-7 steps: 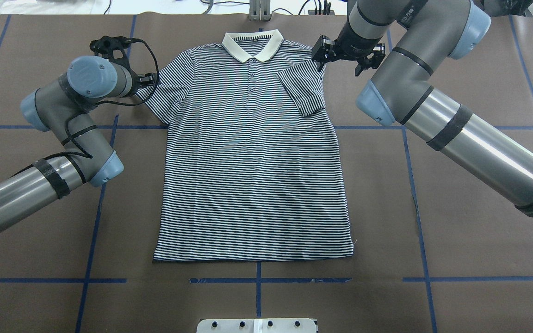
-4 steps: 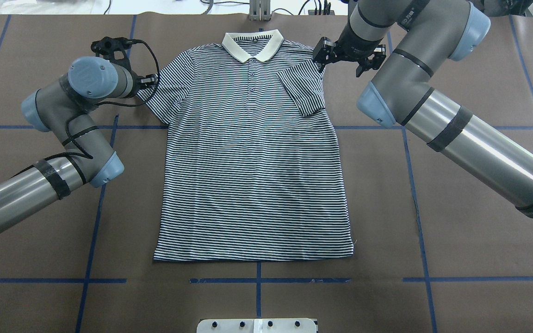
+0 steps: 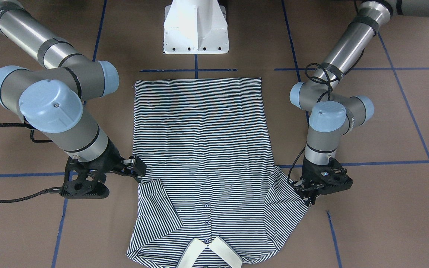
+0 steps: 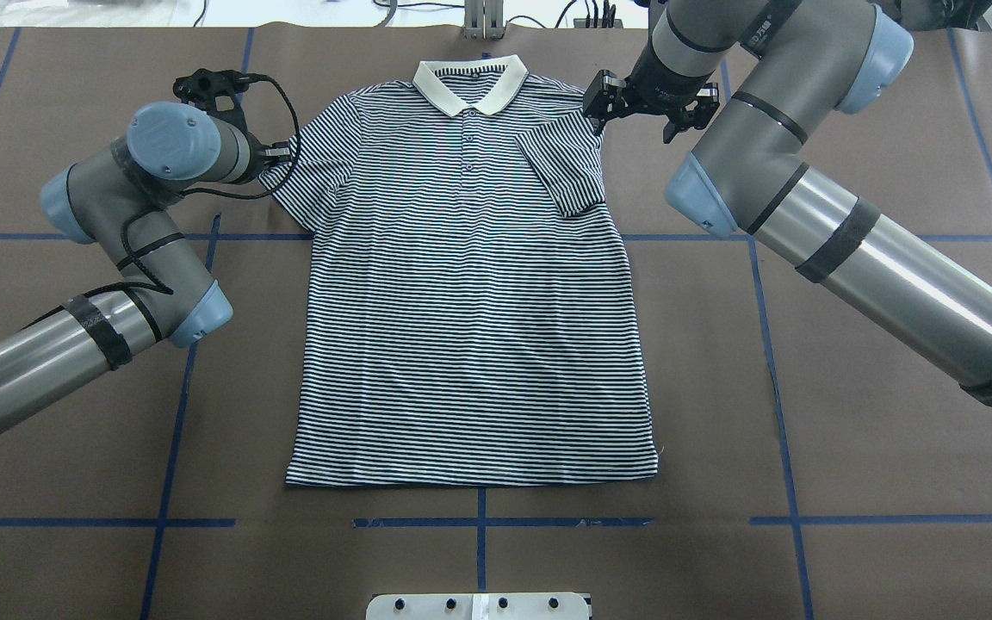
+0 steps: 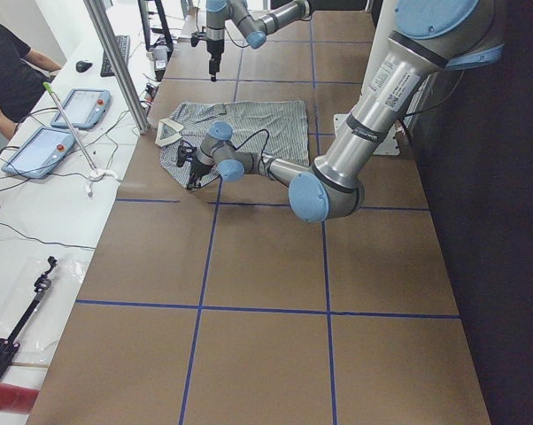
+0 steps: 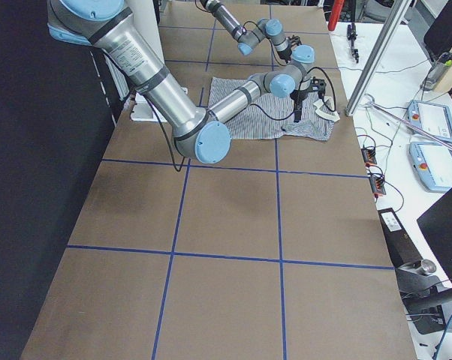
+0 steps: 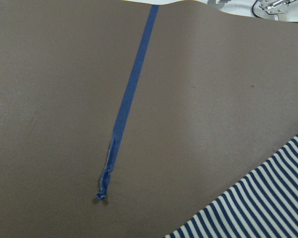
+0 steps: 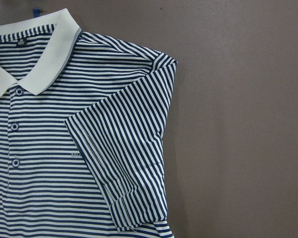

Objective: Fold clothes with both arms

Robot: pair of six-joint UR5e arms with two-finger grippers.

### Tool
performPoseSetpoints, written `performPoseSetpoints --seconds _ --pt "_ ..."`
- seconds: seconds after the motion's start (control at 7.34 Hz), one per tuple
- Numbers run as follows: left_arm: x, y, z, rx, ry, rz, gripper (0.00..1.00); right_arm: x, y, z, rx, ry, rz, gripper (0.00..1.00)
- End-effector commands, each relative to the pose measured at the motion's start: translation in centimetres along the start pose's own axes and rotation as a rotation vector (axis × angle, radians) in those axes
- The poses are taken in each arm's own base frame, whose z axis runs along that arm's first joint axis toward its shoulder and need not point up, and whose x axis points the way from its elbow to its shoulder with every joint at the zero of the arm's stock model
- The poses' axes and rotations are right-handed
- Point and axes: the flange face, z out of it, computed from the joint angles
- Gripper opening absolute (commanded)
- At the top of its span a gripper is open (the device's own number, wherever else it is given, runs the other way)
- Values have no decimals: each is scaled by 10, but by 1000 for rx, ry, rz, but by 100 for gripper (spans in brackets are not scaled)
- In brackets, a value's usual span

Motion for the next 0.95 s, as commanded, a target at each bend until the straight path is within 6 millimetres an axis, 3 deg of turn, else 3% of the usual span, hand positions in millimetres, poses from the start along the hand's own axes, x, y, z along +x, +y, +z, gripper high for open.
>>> performPoseSetpoints --seconds 0.0,0.27,0.41,0.54,0.68,0.82 --pt "23 -16 -22 -56 24 -13 0 2 -1 0 1 2 -9 100" --pt "118 -49 -95 -84 -4 -31 0 -6 2 -6 5 -14 -18 100" --pt "140 -54 -108 -88 14 -60 0 -6 4 -3 2 -13 -22 100" --pt "151 -57 -104 -89 20 -99 0 -7 5 -5 5 -17 -24 100" --pt "180 -66 -97 -83 38 -137 0 -4 10 -9 10 -24 -28 100" --pt "211 -71 -74 -81 72 -179 0 4 17 -14 13 -32 -34 100"
